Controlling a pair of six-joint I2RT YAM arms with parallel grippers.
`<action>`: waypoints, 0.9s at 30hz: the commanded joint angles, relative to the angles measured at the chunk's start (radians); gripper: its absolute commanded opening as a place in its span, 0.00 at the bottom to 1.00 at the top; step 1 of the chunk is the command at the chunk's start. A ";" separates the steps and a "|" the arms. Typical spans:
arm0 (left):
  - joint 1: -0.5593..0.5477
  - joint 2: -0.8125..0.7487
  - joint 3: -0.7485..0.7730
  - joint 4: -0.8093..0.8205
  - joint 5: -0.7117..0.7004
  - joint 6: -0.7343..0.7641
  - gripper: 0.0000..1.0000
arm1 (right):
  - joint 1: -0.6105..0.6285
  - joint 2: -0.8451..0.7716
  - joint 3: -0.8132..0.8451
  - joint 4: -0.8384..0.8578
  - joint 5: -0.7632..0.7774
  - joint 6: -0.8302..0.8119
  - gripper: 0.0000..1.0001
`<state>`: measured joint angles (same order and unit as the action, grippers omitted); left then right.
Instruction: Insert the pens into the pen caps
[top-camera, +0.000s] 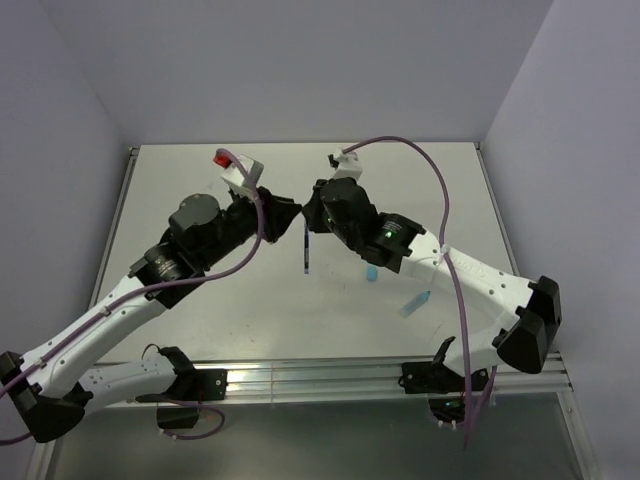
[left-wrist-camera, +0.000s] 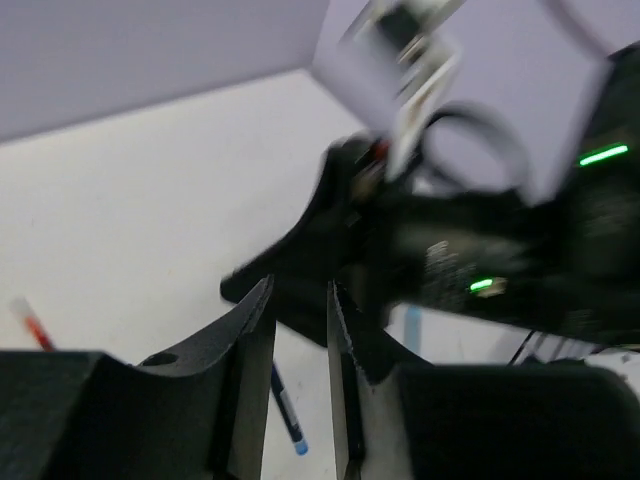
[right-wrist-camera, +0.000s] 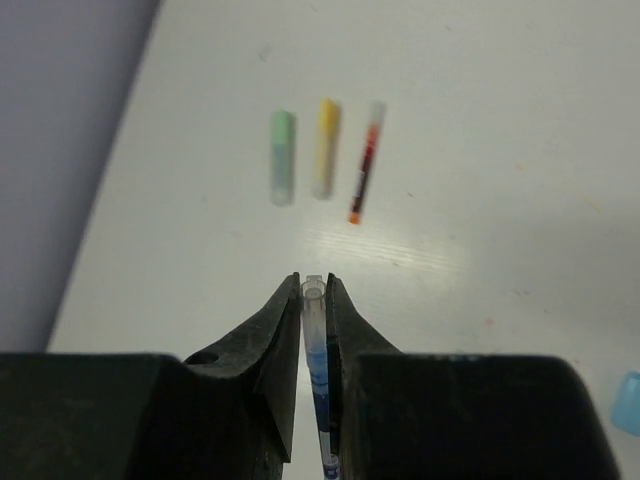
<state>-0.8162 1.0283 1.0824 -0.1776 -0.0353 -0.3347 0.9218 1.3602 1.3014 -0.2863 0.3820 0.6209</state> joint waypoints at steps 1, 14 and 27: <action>0.002 -0.042 0.065 0.181 0.044 -0.012 0.31 | -0.035 0.025 0.067 -0.155 -0.006 -0.062 0.00; 0.003 -0.152 0.001 0.035 -0.136 -0.006 0.43 | -0.228 0.313 0.289 -0.021 -0.199 -0.165 0.00; 0.020 -0.221 -0.093 0.027 -0.173 0.028 0.45 | -0.311 0.881 0.771 -0.131 -0.361 -0.098 0.00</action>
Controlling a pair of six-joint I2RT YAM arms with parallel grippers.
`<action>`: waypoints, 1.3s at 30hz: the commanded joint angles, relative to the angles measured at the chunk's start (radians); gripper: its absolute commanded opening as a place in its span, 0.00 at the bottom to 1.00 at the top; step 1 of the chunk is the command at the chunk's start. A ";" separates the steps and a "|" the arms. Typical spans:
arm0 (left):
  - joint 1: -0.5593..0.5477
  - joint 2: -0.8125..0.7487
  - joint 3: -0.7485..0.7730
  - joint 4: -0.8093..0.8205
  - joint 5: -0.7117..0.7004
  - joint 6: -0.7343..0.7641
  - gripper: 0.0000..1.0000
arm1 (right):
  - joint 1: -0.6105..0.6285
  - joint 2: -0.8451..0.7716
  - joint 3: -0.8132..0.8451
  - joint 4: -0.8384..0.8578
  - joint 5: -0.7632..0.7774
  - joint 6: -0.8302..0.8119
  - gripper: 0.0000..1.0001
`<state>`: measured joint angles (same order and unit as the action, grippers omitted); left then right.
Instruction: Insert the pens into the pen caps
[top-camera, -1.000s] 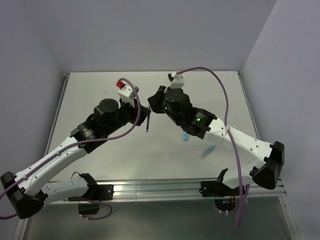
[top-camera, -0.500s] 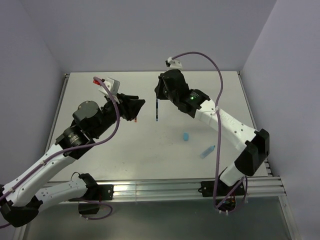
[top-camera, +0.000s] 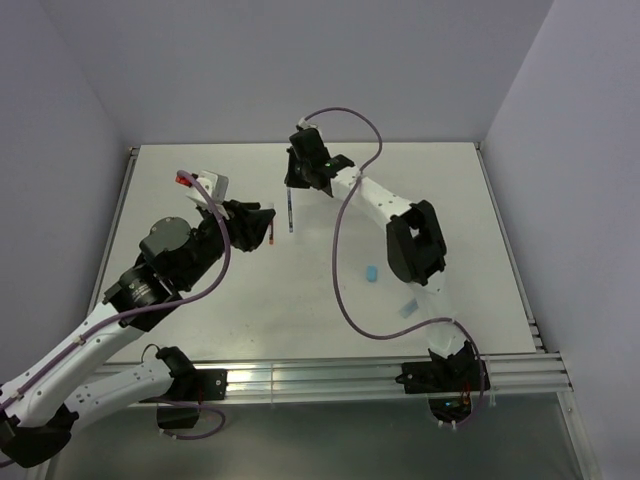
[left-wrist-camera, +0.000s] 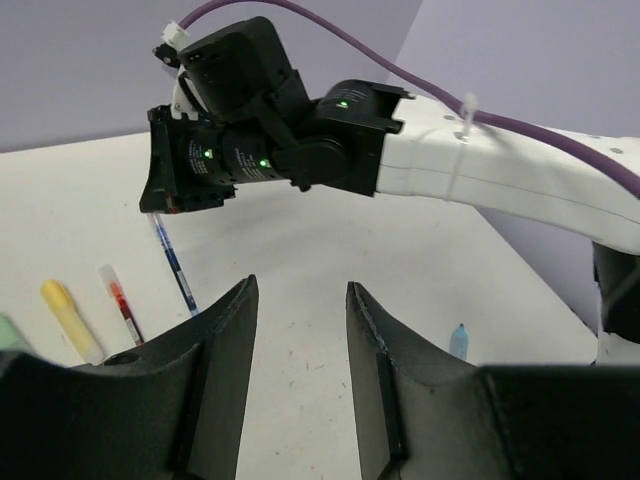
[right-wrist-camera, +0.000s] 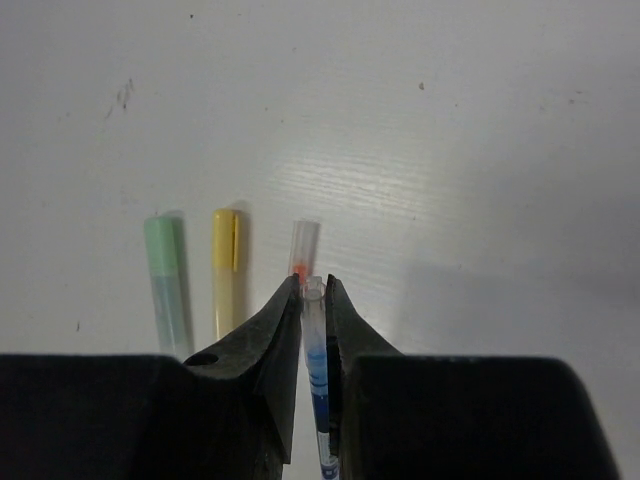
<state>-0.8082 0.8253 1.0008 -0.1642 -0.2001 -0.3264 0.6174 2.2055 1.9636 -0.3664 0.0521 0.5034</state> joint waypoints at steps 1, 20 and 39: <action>0.017 -0.025 -0.022 0.017 -0.006 0.020 0.45 | -0.007 0.092 0.166 -0.068 -0.020 0.021 0.00; 0.083 -0.023 -0.068 0.043 0.065 -0.002 0.45 | -0.028 0.235 0.219 -0.101 -0.084 0.066 0.13; 0.095 -0.029 -0.067 0.040 0.082 -0.008 0.44 | -0.045 0.074 0.187 -0.192 0.015 0.015 0.44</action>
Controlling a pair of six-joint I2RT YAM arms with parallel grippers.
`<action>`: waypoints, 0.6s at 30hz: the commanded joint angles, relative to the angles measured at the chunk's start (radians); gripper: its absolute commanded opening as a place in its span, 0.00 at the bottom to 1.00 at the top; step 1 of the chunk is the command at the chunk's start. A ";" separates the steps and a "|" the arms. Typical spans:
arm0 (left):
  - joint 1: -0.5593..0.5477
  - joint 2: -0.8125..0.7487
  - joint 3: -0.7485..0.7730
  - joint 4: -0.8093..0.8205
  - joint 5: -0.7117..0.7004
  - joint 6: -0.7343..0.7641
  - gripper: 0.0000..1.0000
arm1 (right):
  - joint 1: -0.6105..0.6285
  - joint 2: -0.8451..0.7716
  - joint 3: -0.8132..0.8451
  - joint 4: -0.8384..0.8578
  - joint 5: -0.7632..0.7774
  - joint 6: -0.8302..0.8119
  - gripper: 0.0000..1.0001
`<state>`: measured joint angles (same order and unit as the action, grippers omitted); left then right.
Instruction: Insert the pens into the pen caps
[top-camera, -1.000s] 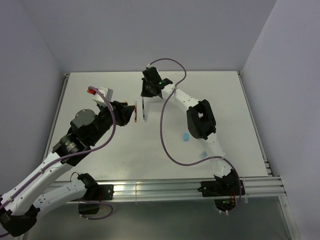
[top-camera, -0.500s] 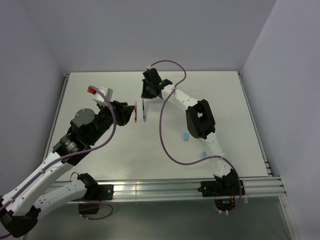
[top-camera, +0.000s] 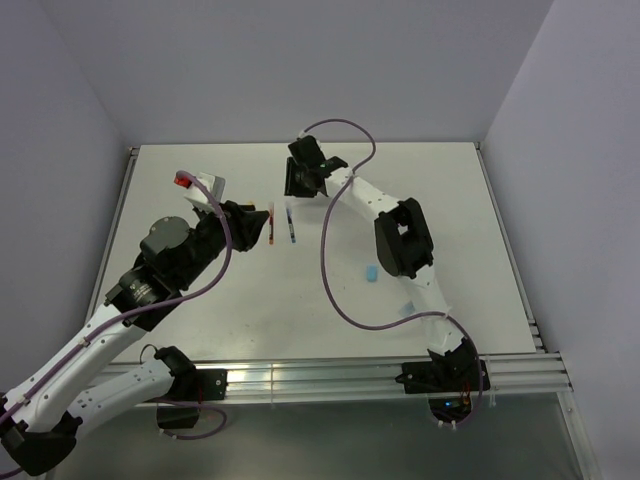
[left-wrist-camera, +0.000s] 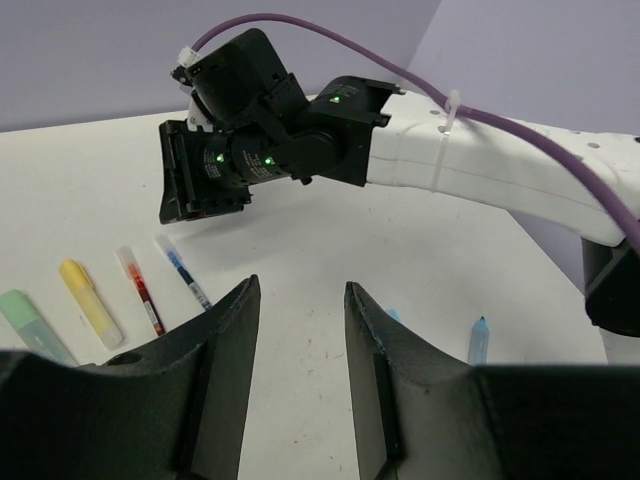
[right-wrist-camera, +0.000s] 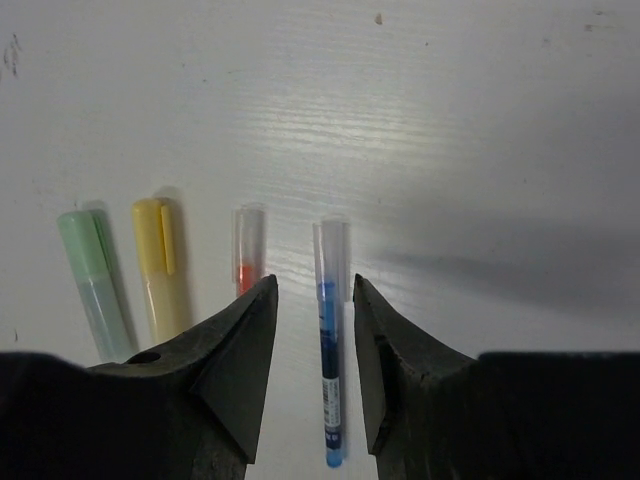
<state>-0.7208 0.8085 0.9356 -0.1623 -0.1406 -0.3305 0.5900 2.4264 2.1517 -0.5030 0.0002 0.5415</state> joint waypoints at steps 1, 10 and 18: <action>0.006 -0.011 0.000 0.035 0.025 -0.005 0.44 | -0.027 -0.174 -0.024 -0.055 0.082 -0.015 0.44; 0.044 0.053 0.081 -0.063 0.058 -0.071 0.43 | -0.093 -0.722 -0.608 -0.130 0.280 0.101 0.45; 0.058 0.057 0.083 -0.075 0.102 -0.094 0.43 | -0.120 -1.199 -1.191 -0.235 0.420 0.363 0.53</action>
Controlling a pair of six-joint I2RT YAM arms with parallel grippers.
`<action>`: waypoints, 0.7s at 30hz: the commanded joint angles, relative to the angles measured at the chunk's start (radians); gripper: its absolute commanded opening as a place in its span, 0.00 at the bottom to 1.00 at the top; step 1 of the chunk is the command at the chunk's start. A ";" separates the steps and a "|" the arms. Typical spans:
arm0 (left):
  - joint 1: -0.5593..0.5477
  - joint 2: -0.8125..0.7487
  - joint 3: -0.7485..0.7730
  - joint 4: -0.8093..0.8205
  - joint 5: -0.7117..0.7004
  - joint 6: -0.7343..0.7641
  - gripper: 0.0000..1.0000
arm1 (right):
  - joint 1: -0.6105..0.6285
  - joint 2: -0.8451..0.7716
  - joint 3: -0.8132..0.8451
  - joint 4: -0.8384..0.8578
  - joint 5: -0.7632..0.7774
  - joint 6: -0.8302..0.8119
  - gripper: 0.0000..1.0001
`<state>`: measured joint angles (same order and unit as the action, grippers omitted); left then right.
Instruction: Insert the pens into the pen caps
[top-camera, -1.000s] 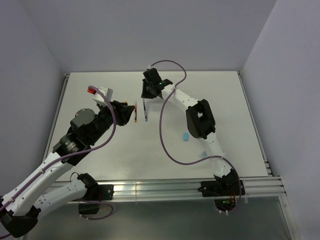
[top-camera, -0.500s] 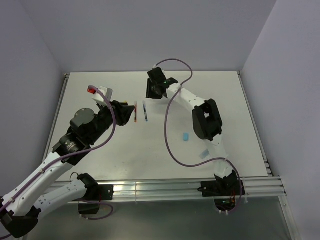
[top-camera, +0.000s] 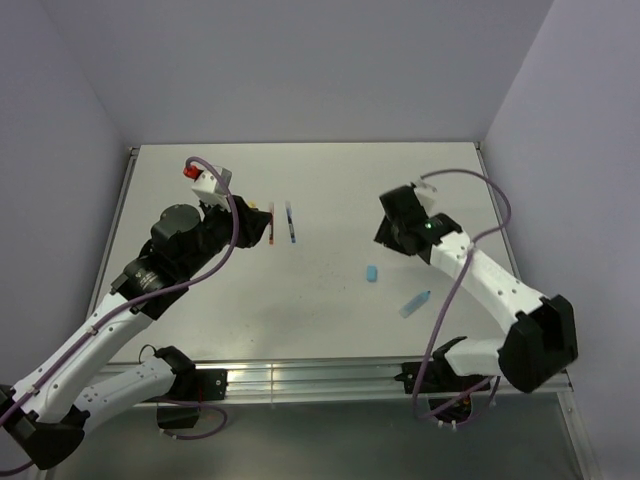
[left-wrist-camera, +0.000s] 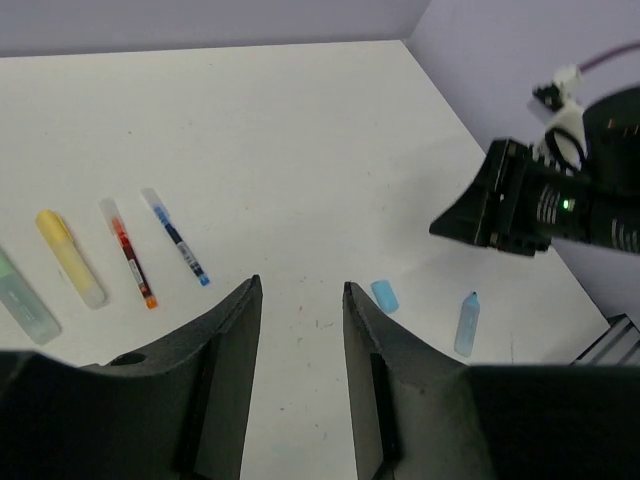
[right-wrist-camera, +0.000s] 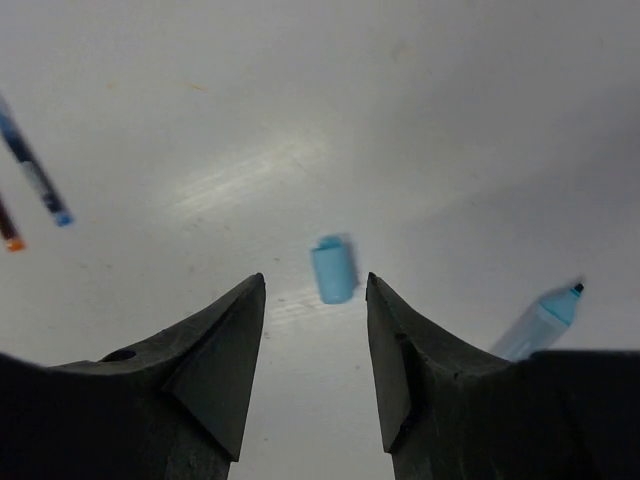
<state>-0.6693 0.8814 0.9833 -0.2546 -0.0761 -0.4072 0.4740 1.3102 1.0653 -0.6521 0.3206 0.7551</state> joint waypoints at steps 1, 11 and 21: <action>0.007 -0.019 0.037 0.017 0.038 -0.015 0.43 | -0.009 -0.151 -0.176 -0.086 0.100 0.171 0.54; 0.011 -0.030 0.037 0.023 0.067 -0.035 0.43 | -0.040 -0.272 -0.361 -0.112 0.092 0.285 0.59; 0.020 -0.024 0.031 0.029 0.068 -0.042 0.42 | -0.149 -0.198 -0.384 -0.166 0.058 0.317 0.62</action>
<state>-0.6556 0.8665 0.9833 -0.2531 -0.0227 -0.4362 0.3527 1.1053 0.6971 -0.7933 0.3595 1.0428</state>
